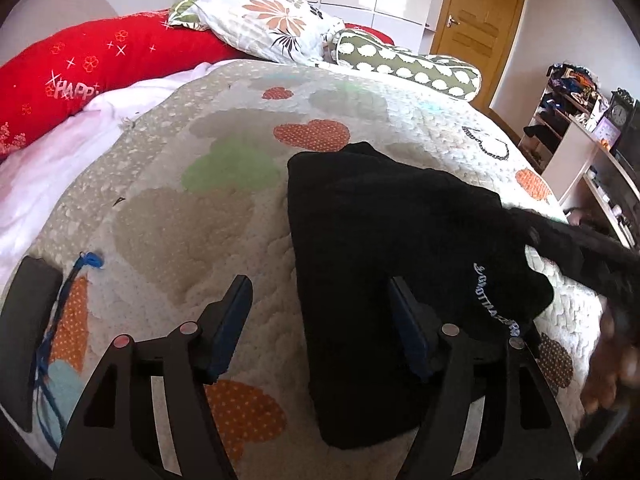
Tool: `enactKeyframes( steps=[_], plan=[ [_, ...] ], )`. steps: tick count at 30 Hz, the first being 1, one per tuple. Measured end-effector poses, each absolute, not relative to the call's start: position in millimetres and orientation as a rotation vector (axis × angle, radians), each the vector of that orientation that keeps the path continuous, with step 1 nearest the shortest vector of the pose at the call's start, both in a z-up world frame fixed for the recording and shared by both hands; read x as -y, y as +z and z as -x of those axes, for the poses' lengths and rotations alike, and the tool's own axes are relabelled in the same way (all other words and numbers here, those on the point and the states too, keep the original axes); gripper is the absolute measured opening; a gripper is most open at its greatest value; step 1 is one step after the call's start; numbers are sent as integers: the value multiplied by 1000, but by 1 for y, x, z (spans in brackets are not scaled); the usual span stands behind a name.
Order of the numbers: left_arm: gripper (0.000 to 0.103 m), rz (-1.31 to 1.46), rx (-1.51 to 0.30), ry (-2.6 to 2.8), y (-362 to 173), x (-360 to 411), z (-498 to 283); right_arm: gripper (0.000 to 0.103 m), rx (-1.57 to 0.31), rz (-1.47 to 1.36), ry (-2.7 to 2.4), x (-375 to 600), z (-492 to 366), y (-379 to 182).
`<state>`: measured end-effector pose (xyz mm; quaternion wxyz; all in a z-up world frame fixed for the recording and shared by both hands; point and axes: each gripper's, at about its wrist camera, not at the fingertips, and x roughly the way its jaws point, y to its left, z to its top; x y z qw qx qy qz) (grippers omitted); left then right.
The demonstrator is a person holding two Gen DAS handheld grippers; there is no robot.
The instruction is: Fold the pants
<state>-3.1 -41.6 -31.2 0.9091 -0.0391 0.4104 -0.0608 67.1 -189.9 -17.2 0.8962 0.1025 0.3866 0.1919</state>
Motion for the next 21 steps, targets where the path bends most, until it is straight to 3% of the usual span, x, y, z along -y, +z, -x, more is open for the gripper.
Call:
enactKeyframes(
  steps=[7, 9, 21],
  plan=[
    [70, 91, -829, -119, -31, 41, 15, 36, -835, -138, 327, 187, -24, -47],
    [70, 66, -807, -100, -31, 45, 18, 40, -819, -106, 302, 182, -22, -53],
    [70, 28, -748, -73, -8, 48, 51, 44, -735, -205, 309, 193, 10, -8]
  ],
)
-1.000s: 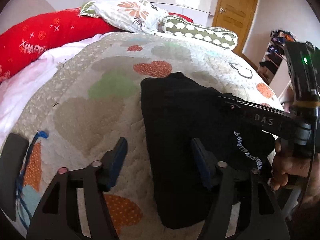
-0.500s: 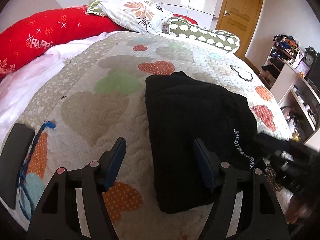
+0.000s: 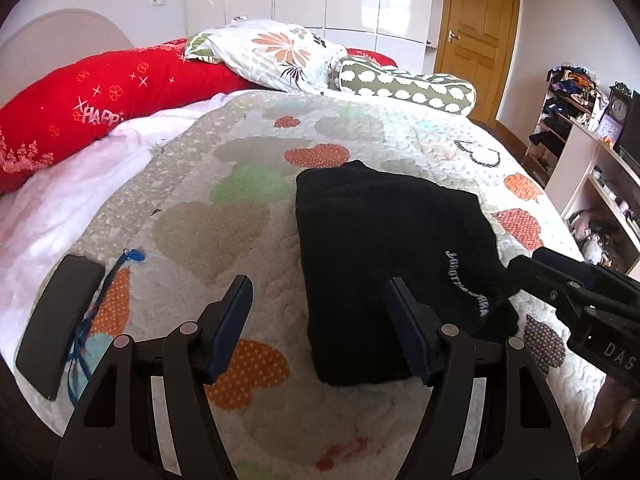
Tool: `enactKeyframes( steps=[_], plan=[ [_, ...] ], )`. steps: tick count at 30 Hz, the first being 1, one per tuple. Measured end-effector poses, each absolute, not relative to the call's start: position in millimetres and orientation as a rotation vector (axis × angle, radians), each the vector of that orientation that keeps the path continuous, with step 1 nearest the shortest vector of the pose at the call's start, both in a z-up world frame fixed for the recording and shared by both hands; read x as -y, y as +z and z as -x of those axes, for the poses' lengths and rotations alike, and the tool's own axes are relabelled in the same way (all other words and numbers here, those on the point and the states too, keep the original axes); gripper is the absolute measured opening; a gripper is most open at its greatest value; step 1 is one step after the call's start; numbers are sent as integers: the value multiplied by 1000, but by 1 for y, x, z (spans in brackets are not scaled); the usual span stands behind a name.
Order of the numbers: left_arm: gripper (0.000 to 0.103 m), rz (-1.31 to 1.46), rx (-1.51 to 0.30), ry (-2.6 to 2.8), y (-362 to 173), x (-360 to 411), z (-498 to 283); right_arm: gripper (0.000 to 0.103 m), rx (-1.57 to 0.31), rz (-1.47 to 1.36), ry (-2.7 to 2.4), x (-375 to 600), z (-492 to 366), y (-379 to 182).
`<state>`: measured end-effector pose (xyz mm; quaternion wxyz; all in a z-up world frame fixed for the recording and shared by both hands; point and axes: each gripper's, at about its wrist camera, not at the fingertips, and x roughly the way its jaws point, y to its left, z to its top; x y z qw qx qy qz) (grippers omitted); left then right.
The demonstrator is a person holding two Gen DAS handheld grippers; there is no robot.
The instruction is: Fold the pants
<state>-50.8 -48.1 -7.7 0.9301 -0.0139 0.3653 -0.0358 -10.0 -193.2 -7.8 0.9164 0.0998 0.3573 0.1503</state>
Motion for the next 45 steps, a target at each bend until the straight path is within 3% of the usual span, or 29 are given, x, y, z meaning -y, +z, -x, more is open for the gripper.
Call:
enactKeyframes(
  steps=[7, 45],
  plan=[
    [70, 22, -721, -41, 3, 49, 68, 47, -711, -217, 298, 194, 23, 4],
    [70, -9, -637, -22, 37, 59, 104, 48, -679, -200, 305, 195, 62, 21]
  ],
)
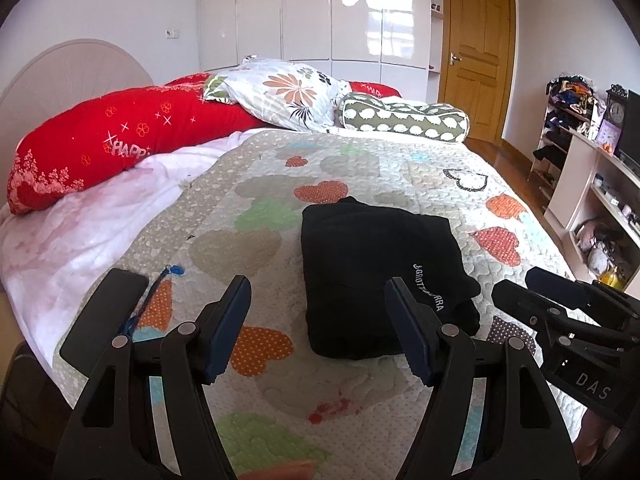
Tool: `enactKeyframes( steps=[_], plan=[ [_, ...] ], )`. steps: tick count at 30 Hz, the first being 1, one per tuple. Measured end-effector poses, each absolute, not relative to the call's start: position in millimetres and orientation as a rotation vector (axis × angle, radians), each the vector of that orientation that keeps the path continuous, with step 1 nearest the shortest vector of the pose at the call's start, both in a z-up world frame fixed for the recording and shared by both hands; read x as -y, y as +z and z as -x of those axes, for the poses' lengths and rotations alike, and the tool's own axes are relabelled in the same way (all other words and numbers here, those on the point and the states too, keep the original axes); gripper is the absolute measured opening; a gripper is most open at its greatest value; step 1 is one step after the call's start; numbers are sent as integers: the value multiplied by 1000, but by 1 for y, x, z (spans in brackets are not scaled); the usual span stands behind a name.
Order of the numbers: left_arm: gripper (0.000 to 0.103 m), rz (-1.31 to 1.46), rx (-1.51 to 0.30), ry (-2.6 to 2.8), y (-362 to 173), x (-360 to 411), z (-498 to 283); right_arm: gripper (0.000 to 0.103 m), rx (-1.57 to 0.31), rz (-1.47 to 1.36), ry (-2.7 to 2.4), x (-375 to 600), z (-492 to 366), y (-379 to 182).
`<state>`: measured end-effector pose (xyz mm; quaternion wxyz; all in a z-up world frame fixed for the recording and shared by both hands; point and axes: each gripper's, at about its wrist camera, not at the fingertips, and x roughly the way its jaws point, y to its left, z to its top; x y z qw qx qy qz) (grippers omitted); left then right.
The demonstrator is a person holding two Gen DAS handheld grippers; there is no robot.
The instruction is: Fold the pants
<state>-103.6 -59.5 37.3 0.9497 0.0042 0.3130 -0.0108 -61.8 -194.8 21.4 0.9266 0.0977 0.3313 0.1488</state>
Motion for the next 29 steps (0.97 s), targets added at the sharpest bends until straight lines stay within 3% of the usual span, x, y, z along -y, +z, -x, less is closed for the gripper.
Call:
enactKeyframes(
  steps=[29],
  plan=[
    [70, 7, -635, -38, 33, 57, 102, 48, -701, -200, 303, 194, 60, 14]
  ],
)
